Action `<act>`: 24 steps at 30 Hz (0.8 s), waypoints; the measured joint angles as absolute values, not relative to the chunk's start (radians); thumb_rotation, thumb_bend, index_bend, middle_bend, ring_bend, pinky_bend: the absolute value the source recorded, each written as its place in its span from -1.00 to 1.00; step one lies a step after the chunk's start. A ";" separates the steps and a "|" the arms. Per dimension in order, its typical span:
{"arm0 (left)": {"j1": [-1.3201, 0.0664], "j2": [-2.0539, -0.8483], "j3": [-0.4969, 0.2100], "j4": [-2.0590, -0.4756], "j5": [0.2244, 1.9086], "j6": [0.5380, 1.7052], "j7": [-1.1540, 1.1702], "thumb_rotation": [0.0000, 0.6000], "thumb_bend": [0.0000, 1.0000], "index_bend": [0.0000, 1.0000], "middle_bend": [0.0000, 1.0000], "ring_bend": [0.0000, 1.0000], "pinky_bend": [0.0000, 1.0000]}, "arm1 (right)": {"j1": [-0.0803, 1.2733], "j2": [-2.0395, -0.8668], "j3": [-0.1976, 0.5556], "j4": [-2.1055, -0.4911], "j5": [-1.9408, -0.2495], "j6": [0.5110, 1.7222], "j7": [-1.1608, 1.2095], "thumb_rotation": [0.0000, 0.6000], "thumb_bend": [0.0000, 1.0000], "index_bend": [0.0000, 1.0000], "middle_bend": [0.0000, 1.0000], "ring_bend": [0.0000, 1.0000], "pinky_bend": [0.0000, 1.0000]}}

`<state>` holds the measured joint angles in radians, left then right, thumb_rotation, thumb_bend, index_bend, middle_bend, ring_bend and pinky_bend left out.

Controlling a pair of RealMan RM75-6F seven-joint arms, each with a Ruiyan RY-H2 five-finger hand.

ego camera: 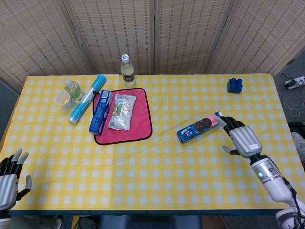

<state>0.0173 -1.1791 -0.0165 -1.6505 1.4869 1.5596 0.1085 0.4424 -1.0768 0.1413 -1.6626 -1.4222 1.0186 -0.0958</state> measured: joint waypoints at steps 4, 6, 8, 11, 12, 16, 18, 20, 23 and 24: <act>0.022 -1.182 -0.012 -1.646 1.492 1.563 0.102 1.00 0.17 -1.00 -1.00 -1.00 -1.00 | 0.535 -1.115 0.167 -1.647 -1.352 0.904 -0.169 1.00 -0.60 -0.93 -0.79 -0.85 -0.55; 0.024 -1.182 -0.011 -1.643 1.492 1.565 0.097 1.00 0.17 -1.00 -1.00 -1.00 -1.00 | 0.576 -1.142 0.176 -1.630 -1.315 0.856 -0.204 1.00 -0.60 -0.93 -0.79 -0.85 -0.55; 0.027 -1.182 -0.010 -1.638 1.489 1.565 0.092 1.00 0.17 -1.00 -1.00 -1.00 -1.00 | 0.622 -1.178 0.183 -1.604 -1.268 0.811 -0.242 1.00 -0.60 -0.93 -0.79 -0.85 -0.56; 0.031 -1.182 -0.009 -1.628 1.482 1.565 0.081 1.00 0.17 -1.00 -1.00 -1.00 -1.00 | 0.674 -1.235 0.187 -1.559 -1.207 0.764 -0.294 1.00 -0.60 -0.92 -0.79 -0.85 -0.56; 0.033 -1.182 -0.008 -1.625 1.480 1.565 0.077 1.00 0.17 -1.00 -1.00 -1.00 -1.00 | 0.688 -1.252 0.186 -1.546 -1.192 0.752 -0.308 1.00 -0.60 -0.91 -0.79 -0.85 -0.56; 0.038 -1.183 -0.007 -1.615 1.478 1.566 0.067 1.00 0.17 -1.00 -1.00 -1.00 -1.00 | 0.744 -1.323 0.179 -1.480 -1.131 0.712 -0.372 1.00 -0.60 -0.84 -0.79 -0.85 -0.56; 0.041 -1.184 -0.007 -1.610 1.476 1.567 0.061 1.00 0.17 -1.00 -1.00 -1.00 -1.00 | 0.764 -1.351 0.173 -1.456 -1.107 0.700 -0.395 1.00 -0.60 -0.79 -0.79 -0.85 -0.56; 0.043 -1.186 -0.006 -1.605 1.474 1.567 0.057 1.00 0.17 -1.00 -1.00 -1.00 -1.00 | 0.785 -1.380 0.166 -1.431 -1.082 0.690 -0.420 1.00 -0.60 -0.73 -0.79 -0.85 -0.56; 0.045 -1.188 -0.005 -1.598 1.473 1.566 0.050 1.00 0.17 -1.00 -1.00 -1.00 -1.00 | 0.807 -1.408 0.154 -1.402 -1.049 0.684 -0.453 1.00 -0.60 -0.66 -0.76 -0.85 -0.56; 0.046 -1.189 -0.005 -1.596 1.472 1.566 0.048 1.00 0.17 -1.00 -1.00 -1.00 -1.00 | 0.810 -1.415 0.150 -1.395 -1.041 0.685 -0.463 1.00 -0.60 -0.65 -0.76 -0.85 -0.56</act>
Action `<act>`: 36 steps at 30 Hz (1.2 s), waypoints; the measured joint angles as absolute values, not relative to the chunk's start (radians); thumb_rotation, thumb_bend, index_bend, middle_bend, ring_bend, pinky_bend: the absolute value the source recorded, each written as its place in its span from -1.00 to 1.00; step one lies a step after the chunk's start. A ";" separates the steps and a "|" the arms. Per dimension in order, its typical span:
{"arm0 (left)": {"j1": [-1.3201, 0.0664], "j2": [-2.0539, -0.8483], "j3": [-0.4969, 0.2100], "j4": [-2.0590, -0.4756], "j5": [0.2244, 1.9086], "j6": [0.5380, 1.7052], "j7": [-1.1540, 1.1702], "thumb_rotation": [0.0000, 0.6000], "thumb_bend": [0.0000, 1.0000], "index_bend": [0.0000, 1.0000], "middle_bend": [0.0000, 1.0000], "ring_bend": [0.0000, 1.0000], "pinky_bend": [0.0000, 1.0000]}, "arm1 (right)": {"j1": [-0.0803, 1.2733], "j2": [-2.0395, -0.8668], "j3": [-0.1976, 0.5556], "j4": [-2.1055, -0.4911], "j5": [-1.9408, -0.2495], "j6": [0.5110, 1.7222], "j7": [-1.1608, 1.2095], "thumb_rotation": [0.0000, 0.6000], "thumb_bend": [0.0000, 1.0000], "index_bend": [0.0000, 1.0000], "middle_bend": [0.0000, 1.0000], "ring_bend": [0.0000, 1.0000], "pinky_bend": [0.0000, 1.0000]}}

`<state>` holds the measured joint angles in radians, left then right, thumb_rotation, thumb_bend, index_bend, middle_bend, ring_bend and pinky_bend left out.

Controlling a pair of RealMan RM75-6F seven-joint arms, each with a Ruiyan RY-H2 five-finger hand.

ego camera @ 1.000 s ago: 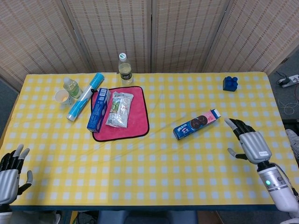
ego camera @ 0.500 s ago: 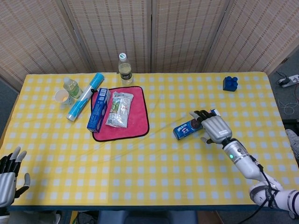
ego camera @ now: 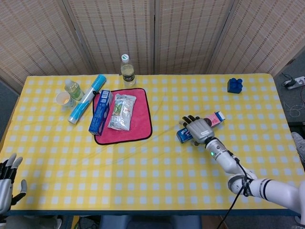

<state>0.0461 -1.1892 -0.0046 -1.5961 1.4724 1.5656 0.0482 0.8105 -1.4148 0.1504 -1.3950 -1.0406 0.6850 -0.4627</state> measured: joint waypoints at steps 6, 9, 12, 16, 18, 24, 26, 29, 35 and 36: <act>0.048 -1.195 -0.005 -1.580 1.470 1.560 0.034 1.00 0.17 -1.00 -1.00 -1.00 -1.00 | 0.832 -1.455 0.132 -1.367 -0.992 0.703 -0.501 1.00 -0.60 -0.60 -0.74 -0.85 -0.57; 0.047 -1.198 -0.005 -1.574 1.471 1.558 0.028 1.00 0.17 -1.00 -1.00 -1.00 -1.00 | 0.843 -1.471 0.124 -1.353 -0.971 0.706 -0.513 1.00 -0.59 -0.52 -0.72 -0.85 -0.57; 0.047 -1.200 -0.006 -1.568 1.469 1.555 0.022 1.00 0.17 -1.00 -1.00 -1.00 -1.00 | 0.853 -1.488 0.118 -1.335 -0.950 0.706 -0.523 1.00 -0.55 -0.42 -0.69 -0.85 -0.57; 0.049 -1.201 -0.006 -1.559 1.465 1.553 0.009 1.00 0.17 -1.00 -1.00 -1.00 -1.00 | 0.862 -1.510 0.113 -1.317 -0.932 0.722 -0.534 1.00 -0.47 -0.25 -0.63 -0.85 -0.57; 0.051 -1.202 -0.006 -1.554 1.464 1.553 0.004 1.00 0.17 -1.00 -1.00 -1.00 -1.00 | 0.863 -1.517 0.111 -1.317 -0.931 0.730 -0.530 1.00 -0.44 -0.19 -0.60 -0.84 -0.57; 0.053 -1.203 -0.006 -1.549 1.465 1.553 -0.002 1.00 0.17 -1.00 -1.00 -1.00 -1.00 | 0.857 -1.512 0.107 -1.355 -0.978 0.753 -0.500 1.00 -0.41 -0.08 -0.50 -0.77 -0.57; 0.053 -1.203 -0.006 -1.550 1.467 1.552 -0.002 1.00 0.17 -1.00 -1.00 -1.00 -1.00 | 0.853 -1.500 0.109 -1.389 -1.003 0.762 -0.477 1.00 -0.41 -0.08 -0.49 -0.77 -0.57; 0.052 -1.203 -0.006 -1.553 1.471 1.553 0.001 1.00 0.17 -1.00 -1.00 -1.00 -1.00 | 0.845 -1.475 0.115 -1.457 -1.050 0.775 -0.423 1.00 -0.41 -0.08 -0.48 -0.76 -0.57; 0.051 -1.200 -0.008 -1.559 1.474 1.556 0.004 1.00 0.17 -1.00 -1.00 -1.00 -1.00 | 0.826 -1.410 0.137 -1.599 -1.176 0.809 -0.277 1.00 -0.41 -0.08 -0.48 -0.73 -0.57; 0.052 -1.199 -0.008 -1.560 1.472 1.556 0.004 1.00 0.17 -1.00 -1.00 -1.00 -1.00 | 0.822 -1.403 0.142 -1.616 -1.191 0.816 -0.250 1.00 -0.41 -0.08 -0.48 -0.72 -0.57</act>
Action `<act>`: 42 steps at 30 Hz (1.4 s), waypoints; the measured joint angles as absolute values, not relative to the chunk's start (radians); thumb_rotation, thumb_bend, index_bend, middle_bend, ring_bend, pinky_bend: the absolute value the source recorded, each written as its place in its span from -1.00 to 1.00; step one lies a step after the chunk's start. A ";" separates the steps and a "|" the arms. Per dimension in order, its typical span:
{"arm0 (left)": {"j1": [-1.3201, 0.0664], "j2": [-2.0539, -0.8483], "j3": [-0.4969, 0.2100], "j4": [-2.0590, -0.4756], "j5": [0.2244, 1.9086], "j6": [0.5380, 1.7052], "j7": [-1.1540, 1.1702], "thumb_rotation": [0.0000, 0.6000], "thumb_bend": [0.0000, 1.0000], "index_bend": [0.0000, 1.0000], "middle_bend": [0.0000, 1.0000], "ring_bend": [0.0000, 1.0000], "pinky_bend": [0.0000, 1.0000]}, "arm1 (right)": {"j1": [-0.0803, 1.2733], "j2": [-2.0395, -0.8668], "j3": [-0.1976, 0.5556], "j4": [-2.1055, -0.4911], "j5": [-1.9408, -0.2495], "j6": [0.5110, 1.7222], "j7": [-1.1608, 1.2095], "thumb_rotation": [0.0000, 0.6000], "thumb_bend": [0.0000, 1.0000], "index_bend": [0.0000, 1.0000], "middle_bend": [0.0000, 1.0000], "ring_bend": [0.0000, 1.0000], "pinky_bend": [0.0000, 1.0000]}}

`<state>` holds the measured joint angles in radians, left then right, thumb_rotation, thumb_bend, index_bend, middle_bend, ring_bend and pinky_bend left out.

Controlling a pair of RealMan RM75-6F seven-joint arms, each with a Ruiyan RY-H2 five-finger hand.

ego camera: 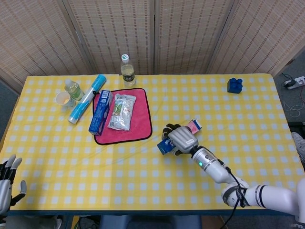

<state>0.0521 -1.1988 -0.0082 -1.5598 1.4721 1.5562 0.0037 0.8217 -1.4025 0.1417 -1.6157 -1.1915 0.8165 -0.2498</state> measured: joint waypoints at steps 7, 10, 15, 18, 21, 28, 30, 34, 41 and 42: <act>0.052 -1.194 -0.010 -1.568 1.476 1.560 0.005 1.00 0.17 -1.00 -1.00 -1.00 -1.00 | 0.783 -1.346 0.182 -1.701 -1.344 0.904 0.056 1.00 -0.41 -0.08 -0.47 -0.71 -0.57; 0.052 -1.193 -0.011 -1.571 1.478 1.561 0.006 1.00 0.17 -1.00 -1.00 -1.00 -1.00 | 0.765 -1.325 0.200 -1.716 -1.395 0.950 0.201 1.00 -0.41 -0.08 -0.47 -0.71 -0.57; 0.050 -1.193 -0.012 -1.576 1.482 1.561 0.008 1.00 0.17 -1.00 -1.00 -1.00 -1.00 | 0.736 -1.289 0.223 -1.722 -1.457 1.021 0.408 1.00 -0.41 -0.08 -0.47 -0.71 -0.57; 0.048 -1.192 -0.012 -1.579 1.487 1.562 0.011 1.00 0.17 -1.00 -1.00 -1.00 -1.00 | 0.720 -1.266 0.231 -1.723 -1.492 1.060 0.493 1.00 -0.41 -0.08 -0.47 -0.71 -0.57; 0.047 -1.191 -0.012 -1.582 1.487 1.562 0.014 1.00 0.17 -1.00 -1.00 -1.00 -1.00 | 0.709 -1.254 0.233 -1.726 -1.523 1.092 0.551 1.00 -0.41 -0.08 -0.47 -0.69 -0.57; 0.050 -1.189 -0.012 -1.582 1.484 1.563 0.014 1.00 0.17 -1.00 -1.00 -1.00 -1.00 | 0.691 -1.246 0.232 -1.736 -1.613 1.198 0.680 1.00 -0.41 -0.08 -0.44 -0.63 -0.57; 0.050 -1.190 -0.010 -1.582 1.485 1.562 0.015 1.00 0.17 -1.00 -1.00 -1.00 -1.00 | 0.689 -1.237 0.228 -1.744 -1.634 1.207 0.696 1.00 -0.40 -0.08 -0.43 -0.62 -0.57; 0.049 -1.191 -0.010 -1.582 1.485 1.560 0.016 1.00 0.17 -1.00 -1.00 -1.00 -1.00 | 0.689 -1.217 0.215 -1.753 -1.625 1.182 0.633 1.00 -0.41 -0.08 -0.42 -0.62 -0.57; 0.048 -1.192 -0.009 -1.582 1.481 1.552 0.019 1.00 0.17 -1.00 -1.00 -1.00 -1.00 | 0.702 -1.158 0.169 -1.776 -1.560 1.036 0.405 1.00 -0.40 -0.08 -0.43 -0.62 -0.57; 0.047 -1.193 -0.009 -1.581 1.481 1.551 0.018 1.00 0.17 -1.00 -1.00 -1.00 -1.00 | 0.704 -1.149 0.162 -1.780 -1.549 1.013 0.372 1.00 -0.40 -0.08 -0.43 -0.62 -0.57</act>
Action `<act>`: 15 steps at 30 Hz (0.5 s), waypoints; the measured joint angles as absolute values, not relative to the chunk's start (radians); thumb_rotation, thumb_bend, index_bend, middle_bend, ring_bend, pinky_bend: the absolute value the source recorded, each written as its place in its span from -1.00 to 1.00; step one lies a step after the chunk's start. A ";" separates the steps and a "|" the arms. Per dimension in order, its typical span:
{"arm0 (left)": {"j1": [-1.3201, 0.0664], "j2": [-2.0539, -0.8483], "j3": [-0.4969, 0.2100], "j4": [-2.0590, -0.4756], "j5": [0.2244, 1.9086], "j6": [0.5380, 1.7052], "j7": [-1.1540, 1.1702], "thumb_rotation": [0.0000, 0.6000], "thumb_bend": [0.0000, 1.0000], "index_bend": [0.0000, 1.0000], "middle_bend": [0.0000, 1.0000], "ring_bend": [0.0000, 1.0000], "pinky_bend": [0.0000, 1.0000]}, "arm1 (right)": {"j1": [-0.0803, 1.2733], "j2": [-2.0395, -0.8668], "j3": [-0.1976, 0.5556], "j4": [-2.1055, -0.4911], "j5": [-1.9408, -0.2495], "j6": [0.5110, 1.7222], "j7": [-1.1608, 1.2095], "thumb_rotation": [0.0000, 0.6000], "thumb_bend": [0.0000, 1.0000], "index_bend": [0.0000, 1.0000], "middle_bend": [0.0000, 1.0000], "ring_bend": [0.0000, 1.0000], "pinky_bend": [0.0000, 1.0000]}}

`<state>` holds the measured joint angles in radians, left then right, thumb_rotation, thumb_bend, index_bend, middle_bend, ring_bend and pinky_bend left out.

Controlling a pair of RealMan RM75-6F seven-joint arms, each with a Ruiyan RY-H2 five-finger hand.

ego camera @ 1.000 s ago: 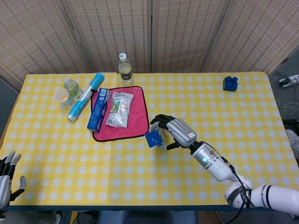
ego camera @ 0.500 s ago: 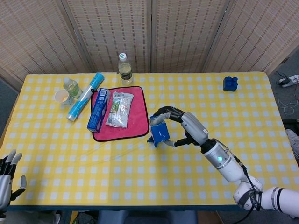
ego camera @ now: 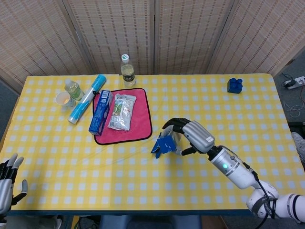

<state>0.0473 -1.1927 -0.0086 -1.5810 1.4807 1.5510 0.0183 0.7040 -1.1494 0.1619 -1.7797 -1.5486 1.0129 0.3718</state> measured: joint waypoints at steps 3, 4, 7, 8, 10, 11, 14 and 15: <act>0.046 -1.196 -0.009 -1.579 1.479 1.547 0.016 1.00 0.17 -1.00 -1.00 -1.00 -1.00 | 0.709 -1.133 0.141 -1.783 -1.516 0.964 0.262 1.00 -0.39 -0.08 -0.43 -0.62 -0.57; 0.045 -1.196 -0.009 -1.578 1.479 1.546 0.016 1.00 0.17 -1.00 -1.00 -1.00 -1.00 | 0.710 -1.131 0.133 -1.782 -1.505 0.953 0.217 1.00 -0.39 -0.08 -0.43 -0.62 -0.57; 0.044 -1.198 -0.008 -1.578 1.480 1.544 0.017 1.00 0.17 -1.00 -1.00 -1.00 -1.00 | 0.710 -1.132 0.110 -1.779 -1.476 0.925 0.103 1.00 -0.38 -0.08 -0.43 -0.62 -0.57; 0.044 -1.198 -0.009 -1.578 1.480 1.544 0.016 1.00 0.17 -1.00 -1.00 -1.00 -1.00 | 0.710 -1.134 0.103 -1.779 -1.468 0.917 0.071 1.00 -0.38 -0.08 -0.43 -0.62 -0.57; 0.043 -1.198 -0.009 -1.578 1.480 1.545 0.017 1.00 0.17 -1.00 -1.00 -1.00 -1.00 | 0.710 -1.138 0.083 -1.777 -1.453 0.896 0.004 1.00 -0.38 -0.08 -0.43 -0.62 -0.57; 0.043 -1.197 -0.009 -1.578 1.480 1.544 0.017 1.00 0.17 -1.00 -1.00 -1.00 -1.00 | 0.710 -1.140 0.074 -1.777 -1.447 0.887 -0.020 1.00 -0.38 -0.08 -0.43 -0.62 -0.59; 0.044 -1.198 -0.009 -1.577 1.479 1.545 0.016 1.00 0.17 -1.00 -1.00 -1.00 -1.00 | 0.710 -1.145 0.047 -1.780 -1.433 0.858 -0.086 1.00 -0.38 -0.25 -0.53 -0.69 -0.73; 0.044 -1.198 -0.009 -1.577 1.479 1.545 0.016 1.00 0.17 -1.00 -1.00 -1.00 -1.00 | 0.710 -1.146 0.040 -1.782 -1.431 0.851 -0.103 1.00 -0.38 -0.37 -0.58 -0.74 -0.77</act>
